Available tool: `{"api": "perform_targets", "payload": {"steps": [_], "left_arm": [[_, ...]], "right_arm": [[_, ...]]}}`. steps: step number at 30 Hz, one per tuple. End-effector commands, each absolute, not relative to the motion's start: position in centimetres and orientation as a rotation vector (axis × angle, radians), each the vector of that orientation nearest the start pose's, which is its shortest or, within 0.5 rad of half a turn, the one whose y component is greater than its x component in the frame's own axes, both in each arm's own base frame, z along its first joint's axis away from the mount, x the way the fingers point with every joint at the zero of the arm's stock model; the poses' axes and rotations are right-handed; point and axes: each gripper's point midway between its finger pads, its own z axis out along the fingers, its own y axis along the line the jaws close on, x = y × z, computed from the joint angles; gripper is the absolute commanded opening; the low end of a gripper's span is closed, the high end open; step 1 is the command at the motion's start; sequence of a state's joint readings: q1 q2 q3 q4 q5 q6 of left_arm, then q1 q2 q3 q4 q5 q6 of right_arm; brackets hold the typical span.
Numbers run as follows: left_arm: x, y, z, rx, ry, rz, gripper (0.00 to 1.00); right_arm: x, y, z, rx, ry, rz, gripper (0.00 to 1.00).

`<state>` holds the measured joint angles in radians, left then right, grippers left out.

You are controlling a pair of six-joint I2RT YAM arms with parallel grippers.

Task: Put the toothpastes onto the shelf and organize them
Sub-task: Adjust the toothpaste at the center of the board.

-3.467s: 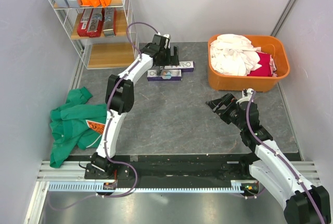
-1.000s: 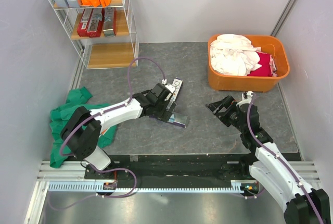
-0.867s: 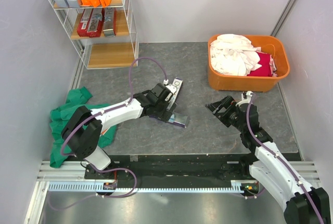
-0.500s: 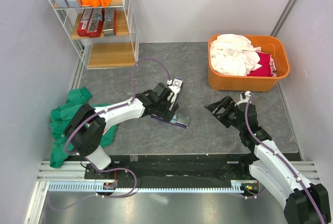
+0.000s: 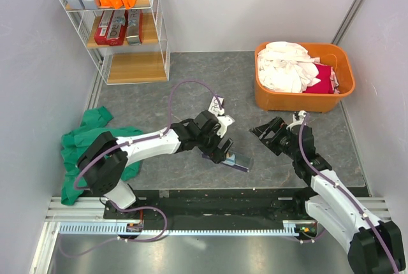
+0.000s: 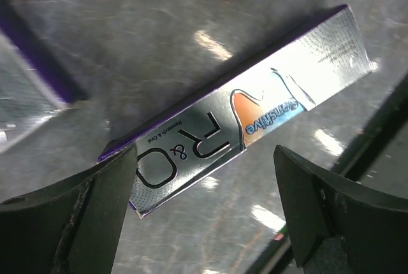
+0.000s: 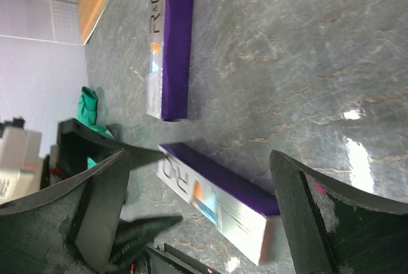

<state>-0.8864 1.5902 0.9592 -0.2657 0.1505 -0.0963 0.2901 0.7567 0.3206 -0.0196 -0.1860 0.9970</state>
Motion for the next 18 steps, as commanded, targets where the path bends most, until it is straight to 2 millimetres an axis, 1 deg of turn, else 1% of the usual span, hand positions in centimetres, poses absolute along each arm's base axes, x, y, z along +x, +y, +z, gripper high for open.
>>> {"api": "perform_targets", "payload": {"steps": [1,2,3,4,5,6,7,8,9,11,12,13,15,16,17,18], "left_arm": [[19.6,-31.7,7.6,0.974,2.368,-0.680,0.96],[19.9,-31.5,8.1,0.948,2.357,-0.661,0.97],[20.1,-31.6,8.8,0.918,2.343,-0.666,0.98],[20.2,-31.5,10.2,0.899,2.309,-0.679,0.98],[20.2,-31.5,11.0,0.886,2.289,-0.691,0.99],[20.1,-31.5,11.7,0.864,2.280,-0.710,0.99],[19.8,-31.5,12.1,0.860,2.271,-0.731,0.99],[19.3,-31.8,13.3,0.858,2.240,-0.787,0.99],[18.9,-31.9,13.6,0.850,2.242,-0.823,0.99],[17.5,-32.2,13.6,0.851,2.257,-0.910,0.98],[17.2,-32.4,13.5,0.851,2.253,-0.943,0.97],[16.3,-32.3,12.7,0.862,2.275,-0.980,0.96],[15.9,-32.4,11.6,0.845,2.303,-1.008,0.95],[15.3,-32.0,10.5,0.847,2.332,-1.014,0.94],[15.1,-31.9,9.6,0.833,2.363,-1.012,0.94],[15.1,-32.1,9.3,0.826,2.362,-1.022,0.94]], "right_arm": [[25.7,15.7,13.7,0.525,2.015,1.061,0.98],[25.7,16.1,13.1,0.512,2.037,1.071,0.98],[25.7,16.4,13.0,0.495,2.046,1.086,0.98],[25.9,16.7,12.3,0.469,2.069,1.086,0.98],[25.8,17.4,12.6,0.425,2.082,1.122,0.98],[25.9,17.7,12.4,0.405,2.097,1.131,0.98],[26.3,18.0,11.9,0.388,2.120,1.139,0.98],[26.1,18.6,11.8,0.335,2.140,1.163,0.98],[26.1,18.9,11.5,0.312,2.155,1.177,0.98],[26.4,19.6,10.8,0.275,2.189,1.203,0.98],[26.1,20.1,10.7,0.246,2.207,1.239,0.98],[26.2,20.5,10.4,0.232,2.224,1.254,0.98],[25.9,21.0,10.2,0.190,2.240,1.291,0.98],[25.7,21.2,10.0,0.182,2.256,1.297,0.97],[25.6,21.2,9.8,0.176,2.265,1.296,0.97],[25.3,21.2,9.7,0.158,2.273,1.298,0.98]]}}
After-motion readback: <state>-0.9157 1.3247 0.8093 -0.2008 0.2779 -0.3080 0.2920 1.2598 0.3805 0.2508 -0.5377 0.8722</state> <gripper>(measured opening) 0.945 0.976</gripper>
